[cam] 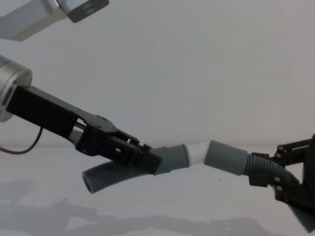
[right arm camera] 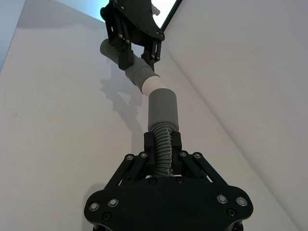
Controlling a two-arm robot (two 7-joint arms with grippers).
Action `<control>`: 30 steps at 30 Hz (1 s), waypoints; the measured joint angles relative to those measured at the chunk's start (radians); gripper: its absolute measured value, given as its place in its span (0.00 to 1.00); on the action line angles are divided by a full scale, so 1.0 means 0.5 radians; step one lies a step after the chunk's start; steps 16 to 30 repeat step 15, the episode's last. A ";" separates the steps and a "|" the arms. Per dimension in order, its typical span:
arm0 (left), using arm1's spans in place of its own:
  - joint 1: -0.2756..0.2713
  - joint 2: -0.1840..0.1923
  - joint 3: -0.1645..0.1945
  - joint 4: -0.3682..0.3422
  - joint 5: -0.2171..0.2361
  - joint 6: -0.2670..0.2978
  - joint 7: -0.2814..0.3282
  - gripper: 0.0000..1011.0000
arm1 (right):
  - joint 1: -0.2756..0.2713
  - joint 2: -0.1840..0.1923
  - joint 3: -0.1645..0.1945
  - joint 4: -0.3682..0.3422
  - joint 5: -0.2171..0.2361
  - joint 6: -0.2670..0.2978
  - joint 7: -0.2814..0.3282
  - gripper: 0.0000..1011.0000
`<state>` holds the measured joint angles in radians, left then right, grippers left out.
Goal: Use both hands to pick up one end of the pipe from the table, align the ends, and insert them.
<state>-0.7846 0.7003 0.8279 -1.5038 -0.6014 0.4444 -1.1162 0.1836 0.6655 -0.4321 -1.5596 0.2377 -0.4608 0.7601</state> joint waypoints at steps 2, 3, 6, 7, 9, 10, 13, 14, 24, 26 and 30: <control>-0.002 0.000 0.001 0.001 -0.001 0.000 -0.001 0.34 | 0.001 0.000 -0.001 0.000 0.001 0.000 0.000 0.16; -0.002 0.000 0.002 0.001 -0.001 0.000 -0.001 0.34 | 0.001 0.000 -0.001 0.001 0.001 -0.001 -0.001 0.16; -0.003 0.000 0.004 0.002 -0.001 0.000 -0.002 0.34 | 0.001 0.001 -0.002 0.001 0.001 -0.001 -0.001 0.16; -0.004 0.000 0.004 0.002 -0.002 0.000 -0.002 0.34 | 0.002 0.001 -0.002 0.001 0.001 -0.002 -0.001 0.16; -0.004 0.000 0.005 0.003 -0.002 0.000 -0.003 0.34 | 0.002 0.002 -0.003 0.001 0.002 -0.002 -0.002 0.16; -0.004 0.000 0.005 0.003 -0.002 0.000 -0.003 0.34 | 0.002 0.002 -0.003 0.001 0.002 -0.002 -0.002 0.16; -0.005 0.000 0.006 0.003 -0.003 0.000 -0.003 0.34 | 0.003 0.002 -0.003 0.001 0.003 -0.002 -0.002 0.16; -0.005 0.000 0.006 0.004 -0.003 0.000 -0.004 0.34 | 0.003 0.002 -0.004 0.001 0.003 -0.002 -0.002 0.16; -0.005 0.000 0.006 0.004 -0.003 0.000 -0.004 0.34 | 0.003 0.002 -0.004 0.001 0.003 -0.002 -0.002 0.16; -0.005 0.000 0.006 0.004 -0.003 0.000 -0.004 0.34 | 0.003 0.002 -0.004 0.001 0.003 -0.002 -0.002 0.16; -0.005 0.000 0.006 0.004 -0.003 0.000 -0.004 0.34 | 0.003 0.002 -0.004 0.001 0.003 -0.002 -0.002 0.16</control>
